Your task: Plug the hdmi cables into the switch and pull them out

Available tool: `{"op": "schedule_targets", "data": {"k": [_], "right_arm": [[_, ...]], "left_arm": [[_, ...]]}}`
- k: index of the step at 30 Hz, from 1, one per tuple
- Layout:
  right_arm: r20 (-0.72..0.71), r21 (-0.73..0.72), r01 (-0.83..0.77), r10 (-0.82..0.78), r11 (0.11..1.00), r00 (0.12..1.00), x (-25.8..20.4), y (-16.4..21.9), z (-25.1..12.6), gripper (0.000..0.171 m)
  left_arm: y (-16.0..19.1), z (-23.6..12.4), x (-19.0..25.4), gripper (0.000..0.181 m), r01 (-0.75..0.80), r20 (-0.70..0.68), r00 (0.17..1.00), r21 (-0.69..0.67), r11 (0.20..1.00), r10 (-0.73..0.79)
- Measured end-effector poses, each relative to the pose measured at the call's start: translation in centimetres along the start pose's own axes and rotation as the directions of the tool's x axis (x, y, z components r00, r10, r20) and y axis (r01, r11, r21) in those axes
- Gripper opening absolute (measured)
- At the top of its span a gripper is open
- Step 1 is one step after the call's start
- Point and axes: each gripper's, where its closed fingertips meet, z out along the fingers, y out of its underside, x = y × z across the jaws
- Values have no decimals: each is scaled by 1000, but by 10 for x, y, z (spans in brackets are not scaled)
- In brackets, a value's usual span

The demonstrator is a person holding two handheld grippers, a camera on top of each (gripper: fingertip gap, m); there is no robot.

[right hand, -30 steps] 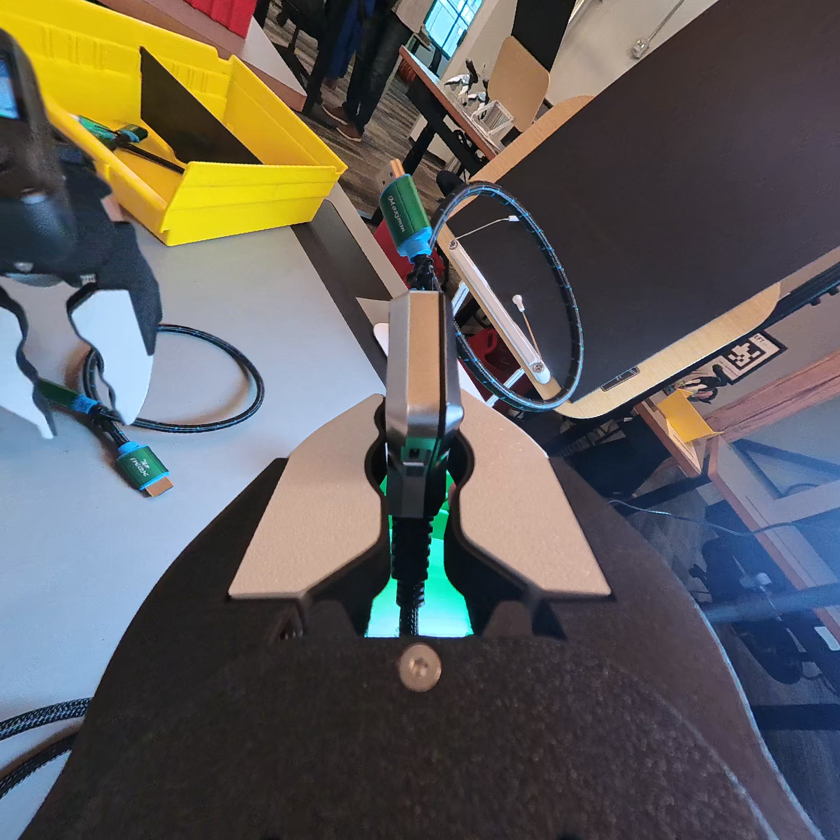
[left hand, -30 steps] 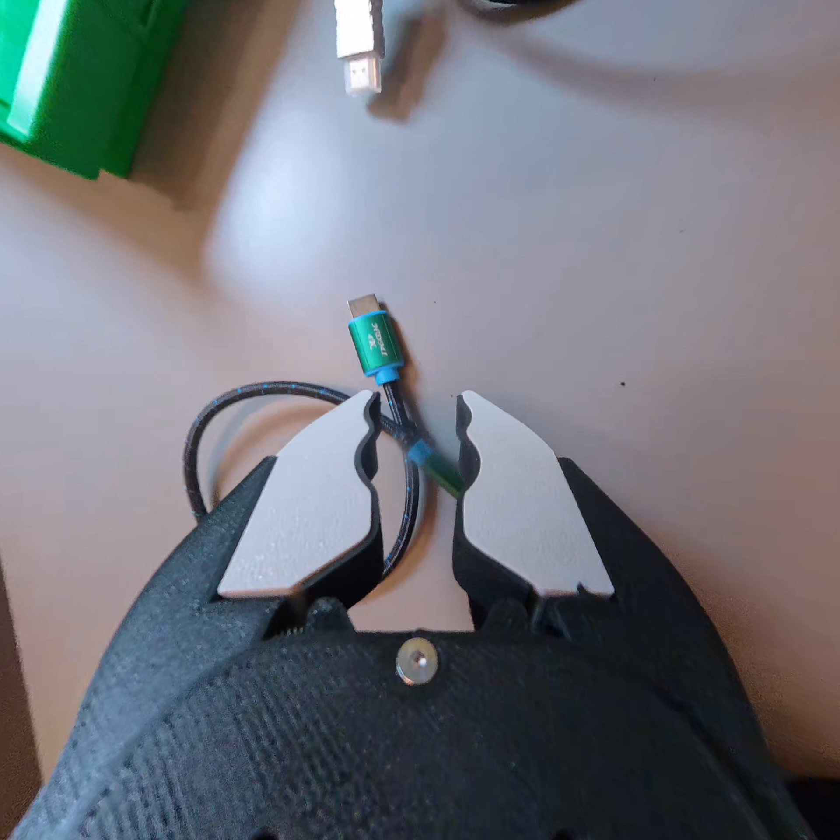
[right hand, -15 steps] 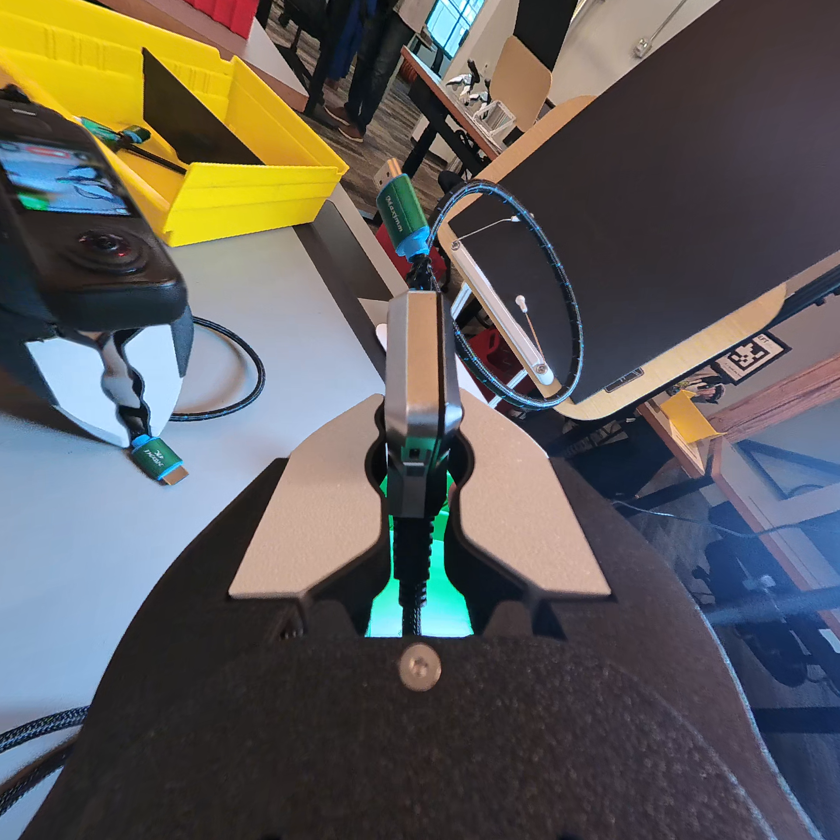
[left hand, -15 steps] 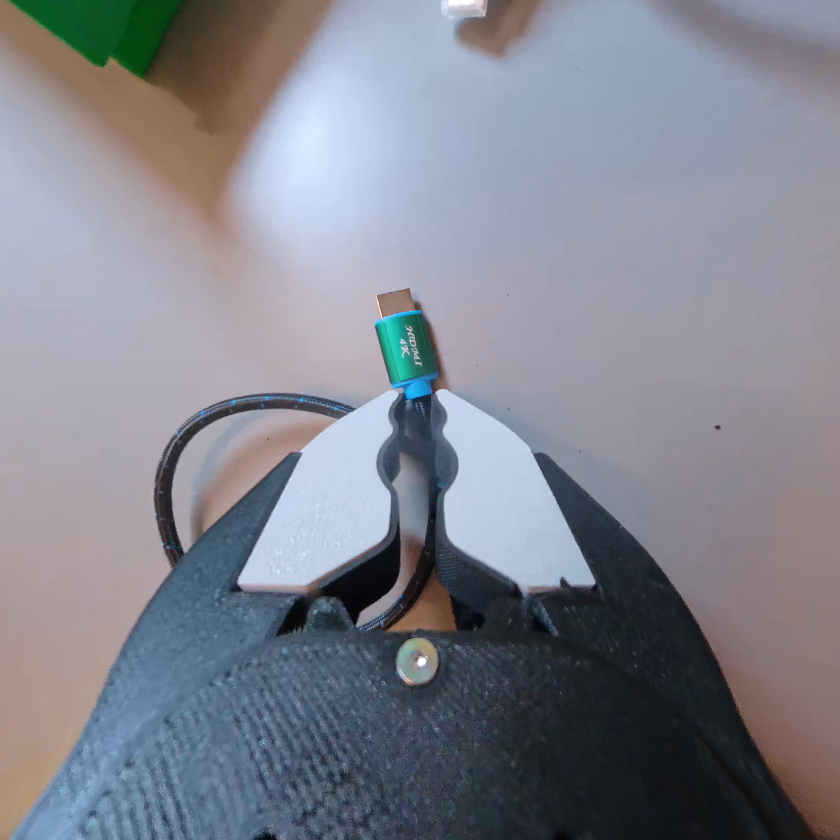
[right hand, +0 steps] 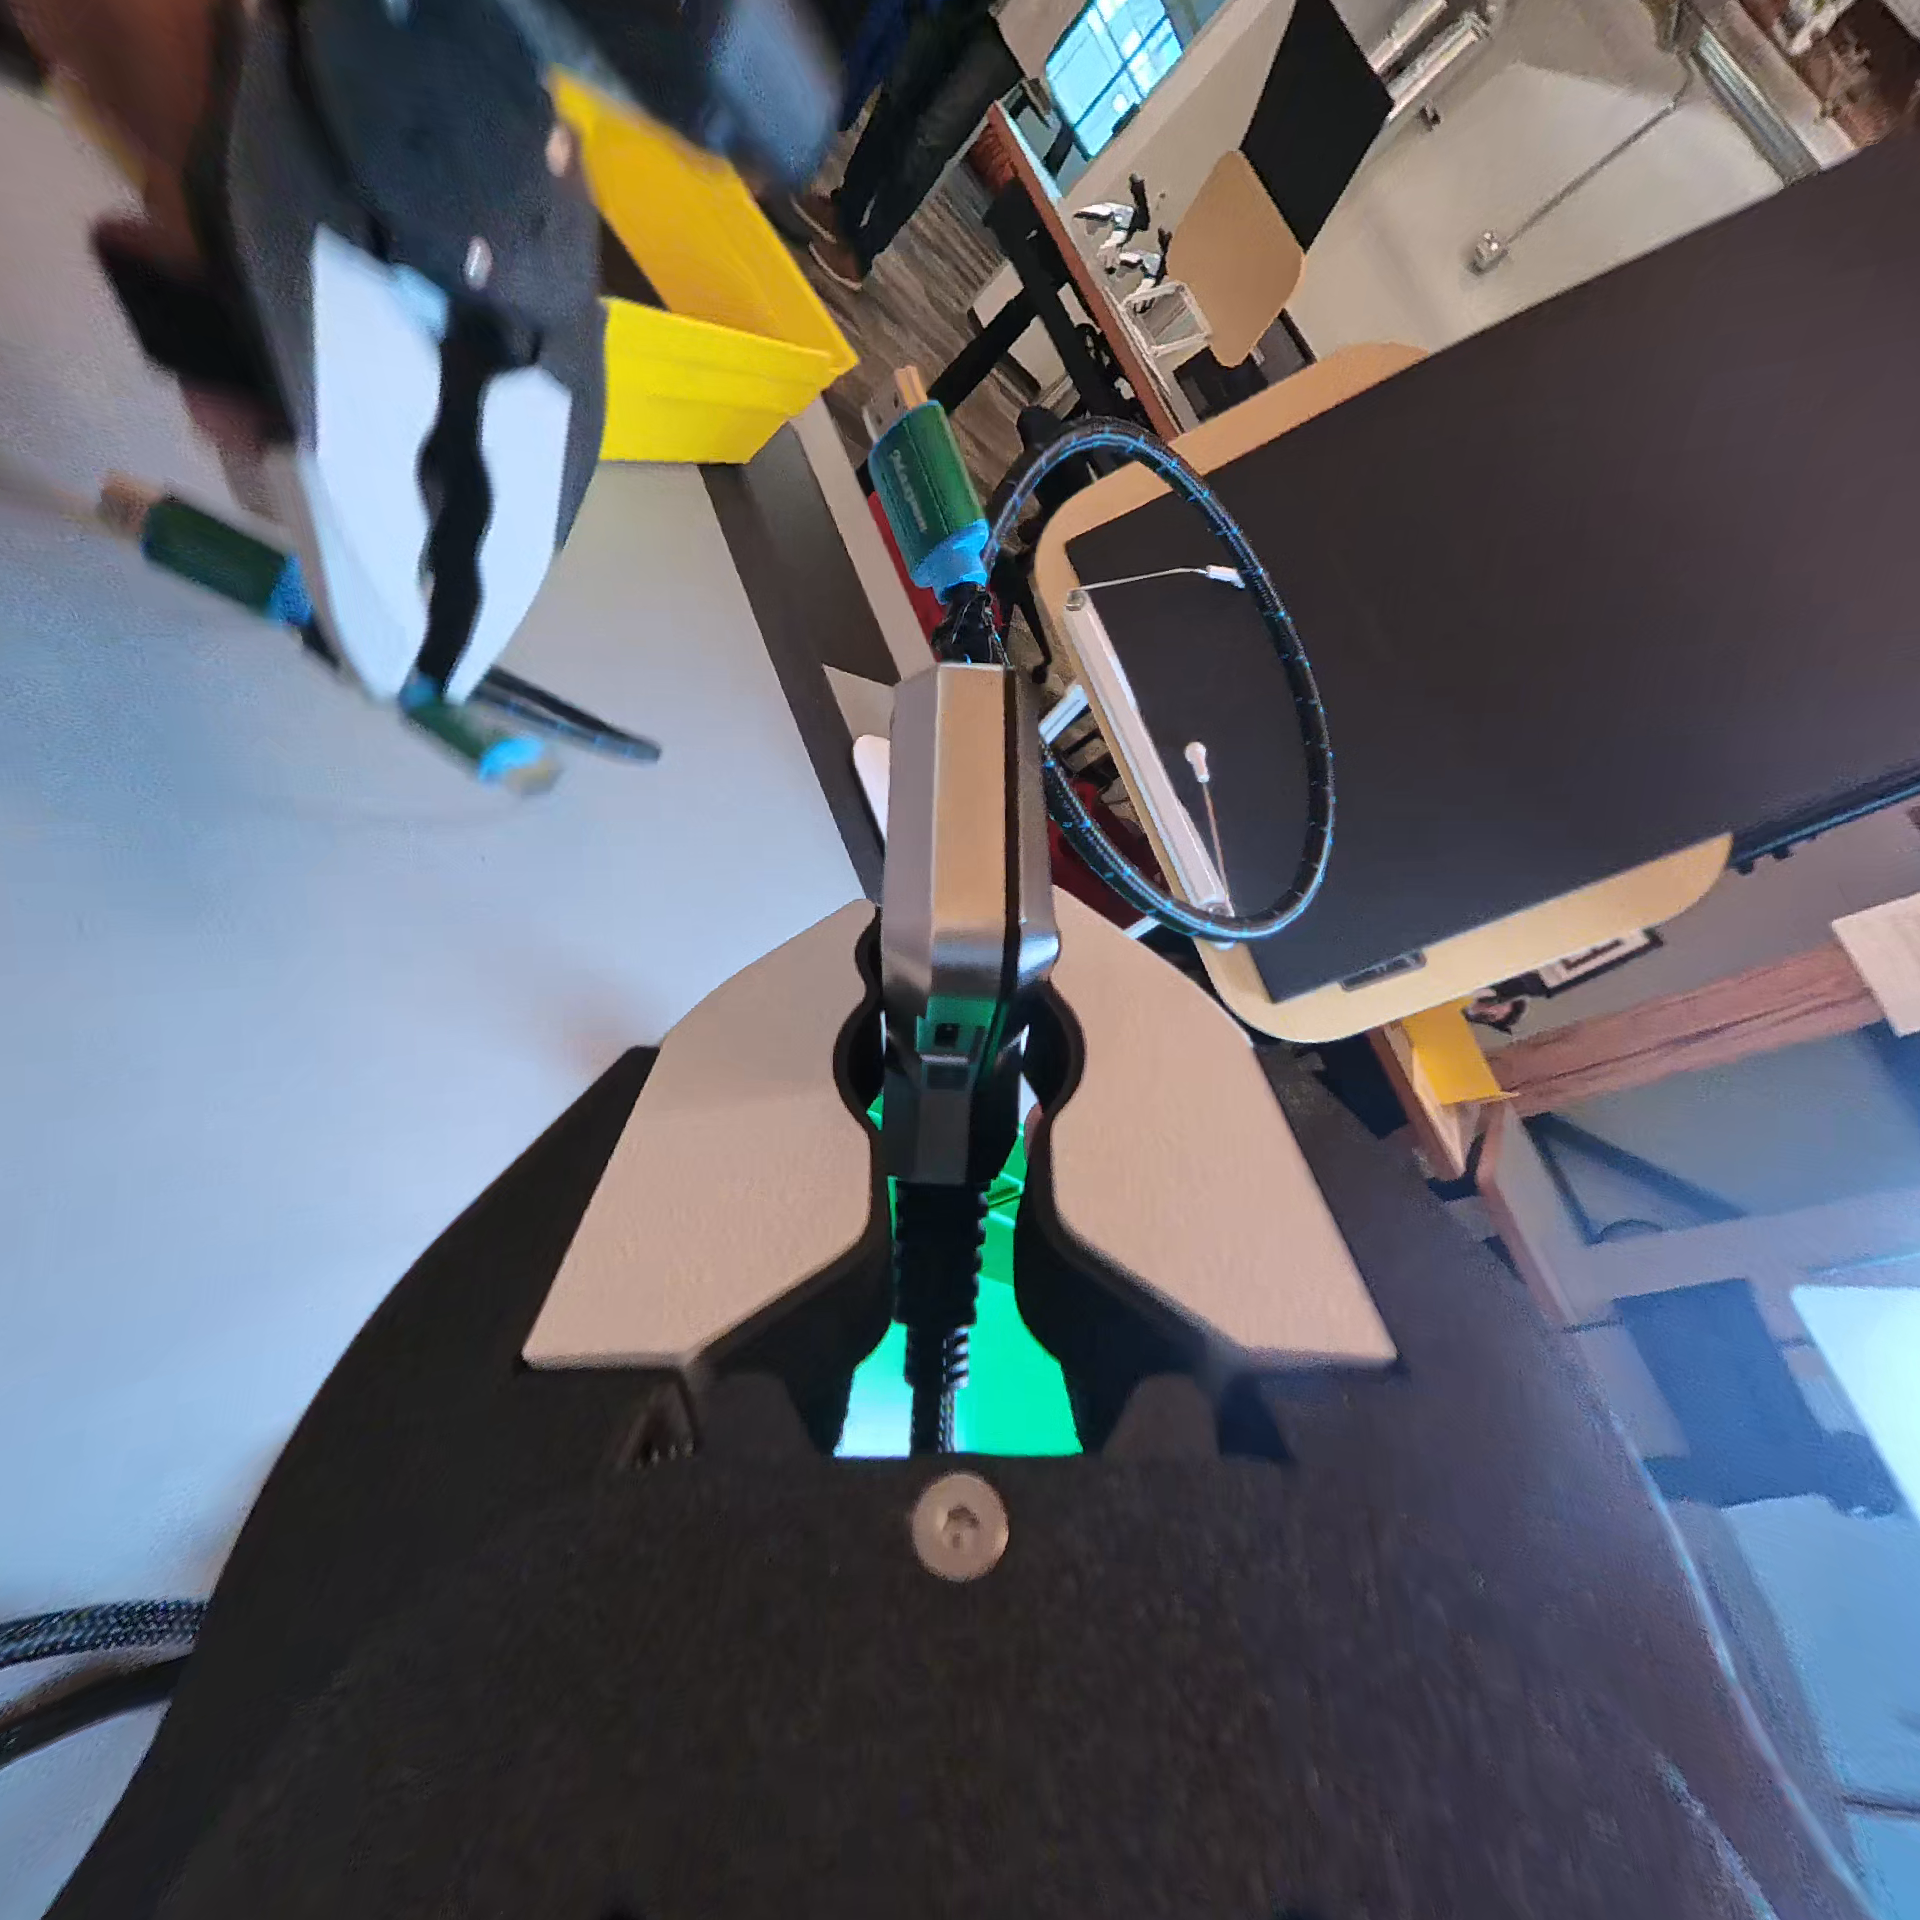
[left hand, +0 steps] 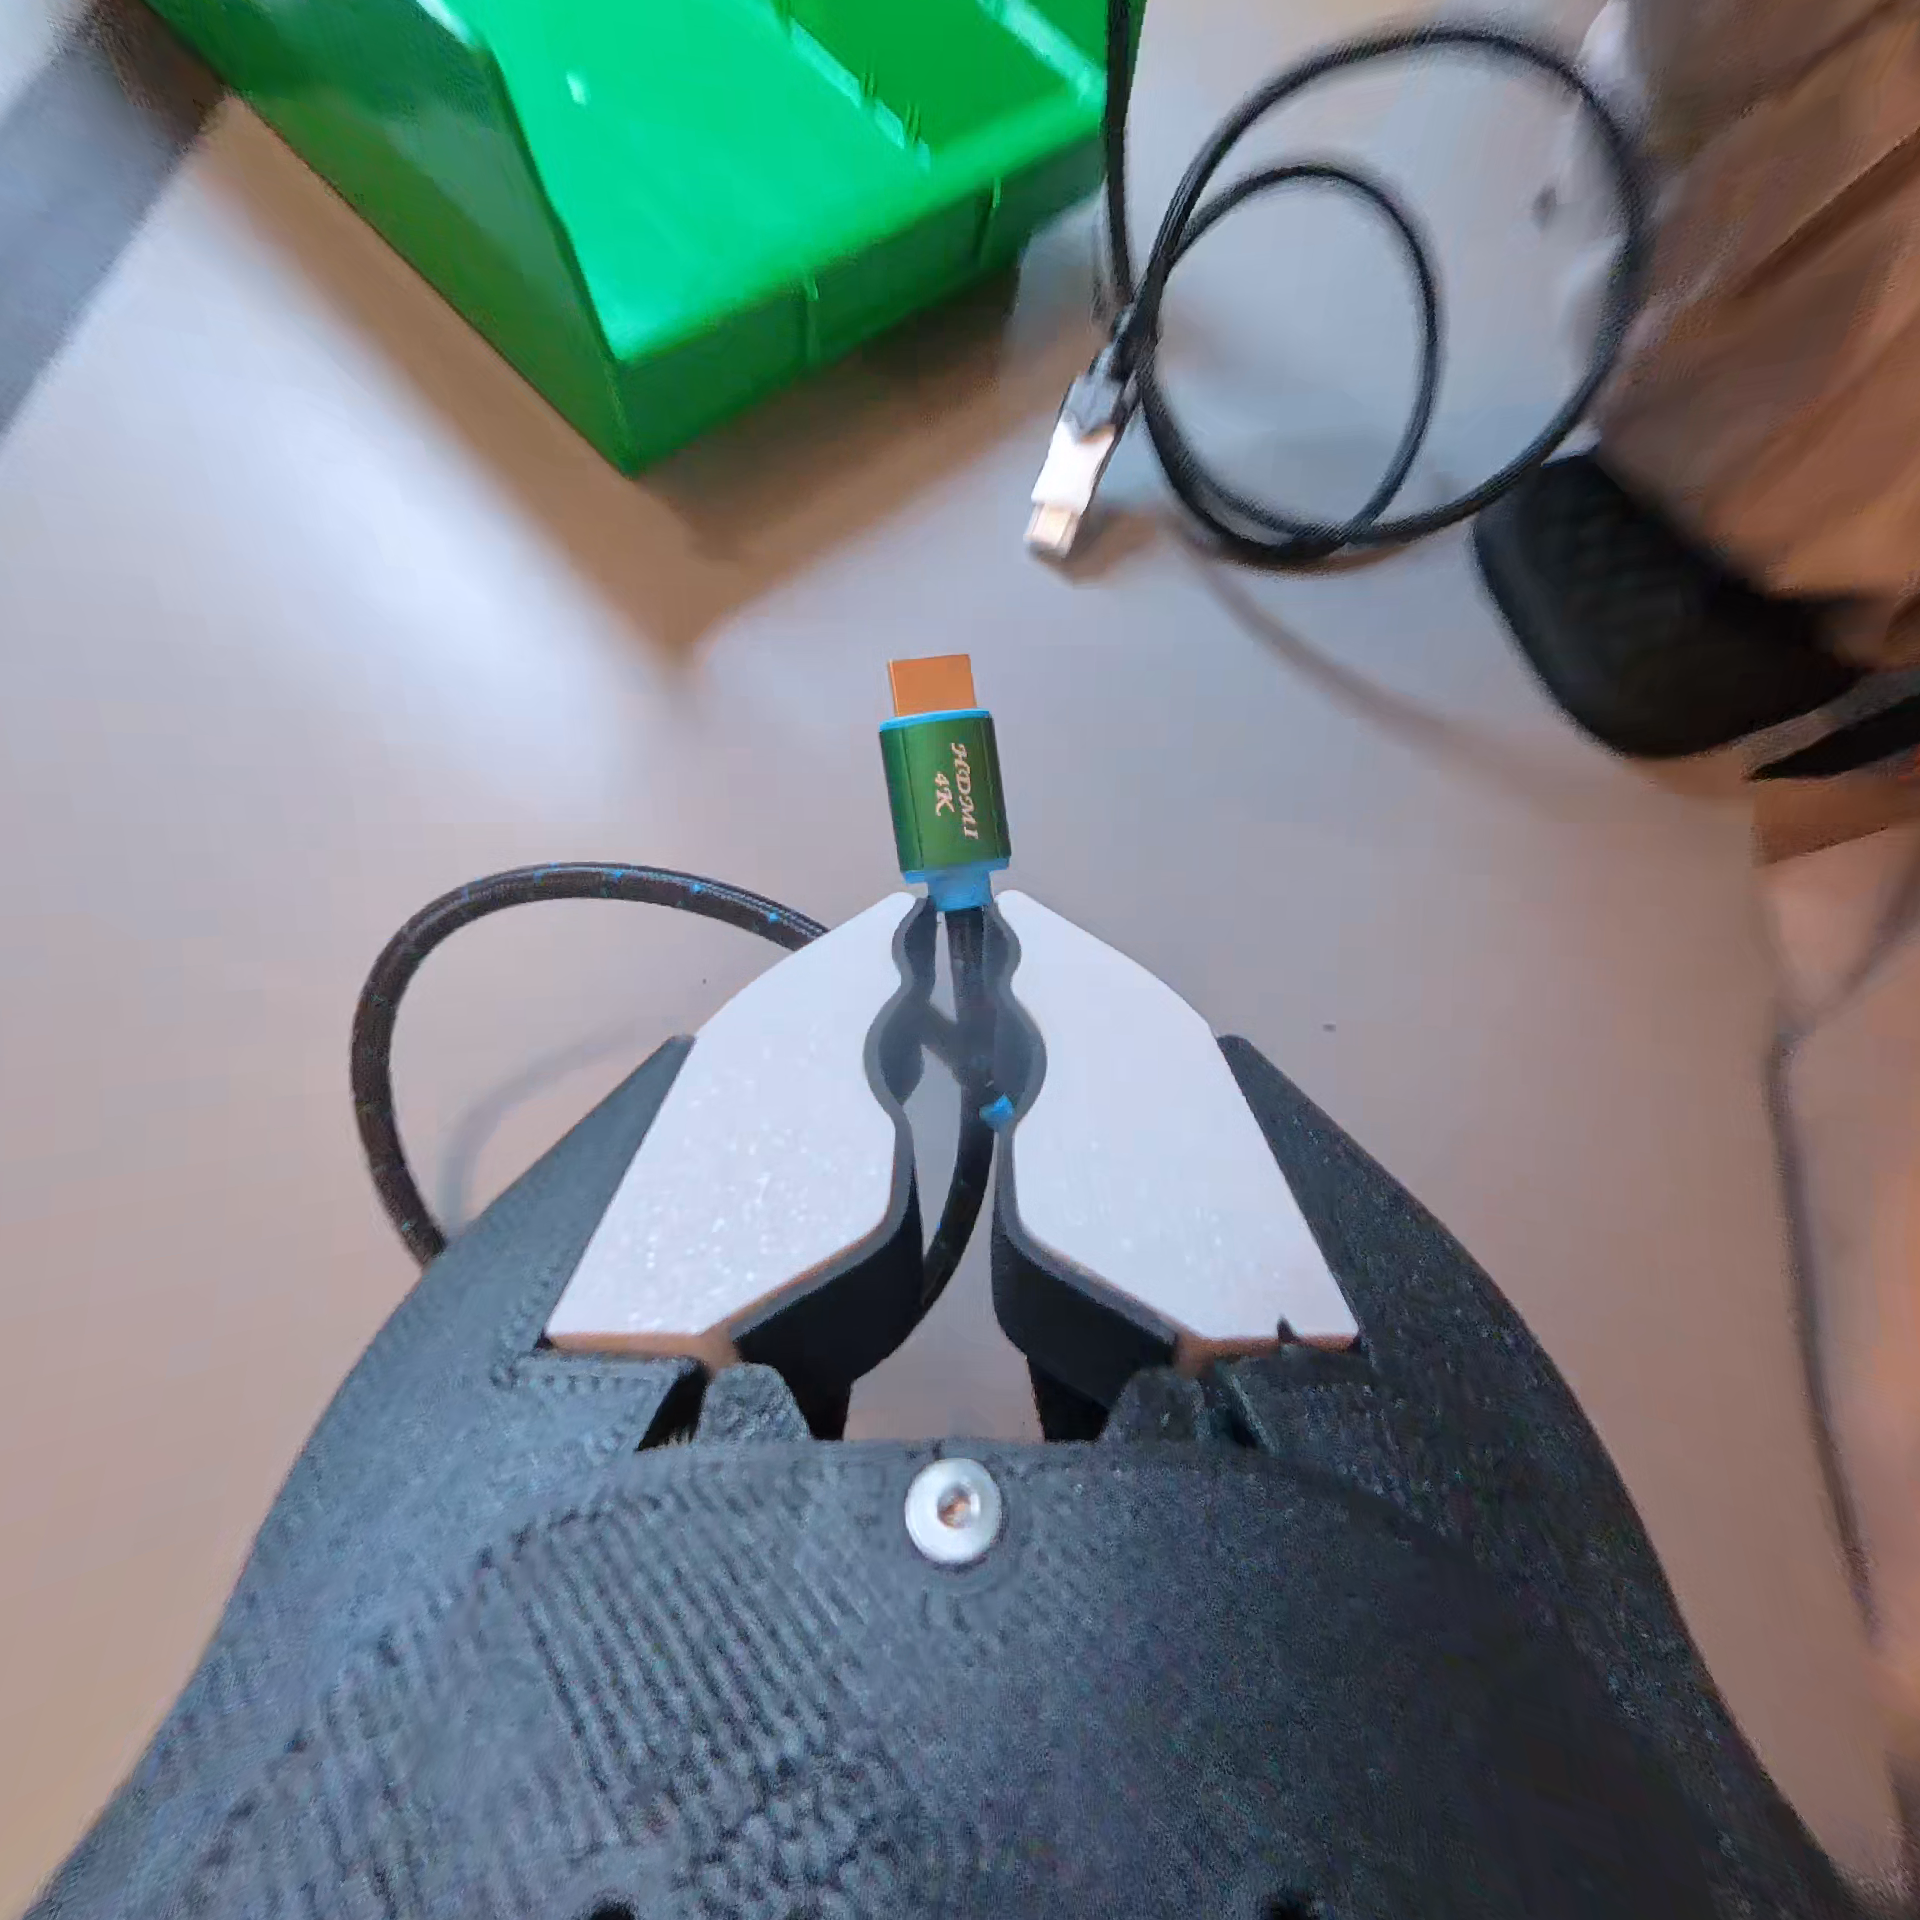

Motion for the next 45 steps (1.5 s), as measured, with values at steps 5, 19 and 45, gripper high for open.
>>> {"op": "schedule_targets", "data": {"k": [5,19,45], "right_arm": [[-9,-59,188,-189,980,982,-22,7,23,23],[-49,-43,595,-596,803,801,-98,8,75,22],[89,-48,587,-582,808,808,-130,28,84,23]], "left_arm": [[-17,-60,12,9,-16,-2,1000,84,996,16],[25,-36,29,10,-86,-10,996,-228,970,86],[-14,-141,33,10,-342,340,864,-143,929,371]]}}
